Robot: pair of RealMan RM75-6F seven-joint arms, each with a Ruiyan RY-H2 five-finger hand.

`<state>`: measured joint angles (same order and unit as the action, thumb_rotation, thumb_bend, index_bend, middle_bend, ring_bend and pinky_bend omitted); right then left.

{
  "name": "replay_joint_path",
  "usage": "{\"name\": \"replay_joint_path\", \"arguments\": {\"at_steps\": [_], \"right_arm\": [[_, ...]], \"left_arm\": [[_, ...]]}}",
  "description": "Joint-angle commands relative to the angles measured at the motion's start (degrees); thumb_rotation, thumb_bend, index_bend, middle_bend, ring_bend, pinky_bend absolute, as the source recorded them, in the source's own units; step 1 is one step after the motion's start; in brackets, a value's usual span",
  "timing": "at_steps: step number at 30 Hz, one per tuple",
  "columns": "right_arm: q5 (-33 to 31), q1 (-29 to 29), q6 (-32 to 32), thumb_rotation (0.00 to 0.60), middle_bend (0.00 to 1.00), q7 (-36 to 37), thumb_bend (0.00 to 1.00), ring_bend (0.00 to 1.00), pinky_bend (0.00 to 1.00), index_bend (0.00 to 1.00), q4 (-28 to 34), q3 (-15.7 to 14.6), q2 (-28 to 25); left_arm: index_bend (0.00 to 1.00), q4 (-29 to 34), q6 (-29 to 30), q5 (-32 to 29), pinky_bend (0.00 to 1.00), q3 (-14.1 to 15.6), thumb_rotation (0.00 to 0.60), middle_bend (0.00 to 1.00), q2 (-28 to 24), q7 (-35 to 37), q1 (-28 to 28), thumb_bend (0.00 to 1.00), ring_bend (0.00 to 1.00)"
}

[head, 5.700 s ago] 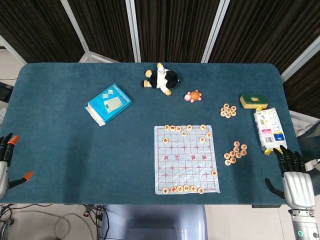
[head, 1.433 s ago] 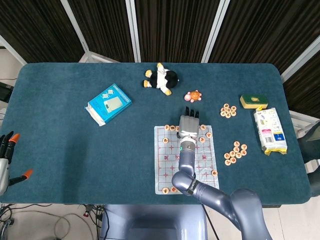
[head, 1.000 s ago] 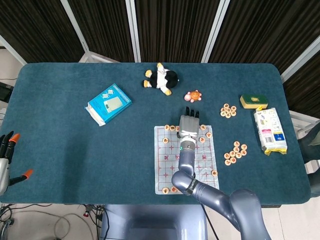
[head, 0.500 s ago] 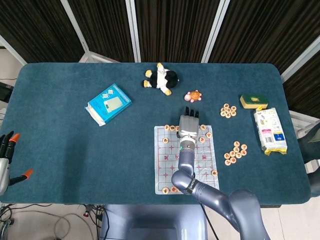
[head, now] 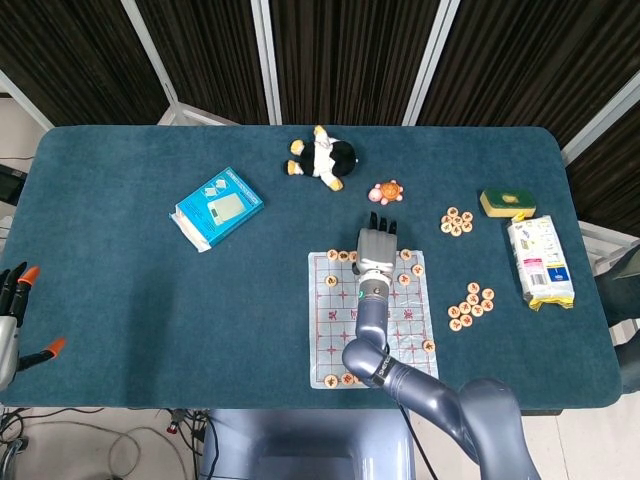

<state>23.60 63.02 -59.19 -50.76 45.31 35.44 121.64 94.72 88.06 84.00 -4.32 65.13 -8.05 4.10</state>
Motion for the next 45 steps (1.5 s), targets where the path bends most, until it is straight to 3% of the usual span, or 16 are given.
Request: {"name": "replay_joint_path", "arguments": {"at_steps": [1,26,45], "right_arm": [[0.0,0.0,-0.3,0.600,0.00,-0.2,0.35,0.00,0.01,0.53,0.7,0.2,-0.4],[-4.2,0.4,-4.0,0.600,0.00,-3.7,0.35,0.00,0.01,0.53,11.6,2.0,-4.4],[-3.9,3.9,-1.9,0.600,0.00,0.3,0.35,0.00,0.01,0.53,3.5,2.3,-0.4]], "left_arm": [[0.00,0.0,0.0,0.0,0.02,0.0,0.600,0.00,0.0,-0.1,0.0,0.05,0.00],[0.00,0.4,0.0,-0.3,0.02,-0.1,0.600,0.00,-0.6,1.2,-0.2,0.05,0.00],[0.00,0.4,-1.0,-1.2,0.02,-0.3,0.600,0.00,-1.2,2.4,0.1,0.05,0.00]]}}
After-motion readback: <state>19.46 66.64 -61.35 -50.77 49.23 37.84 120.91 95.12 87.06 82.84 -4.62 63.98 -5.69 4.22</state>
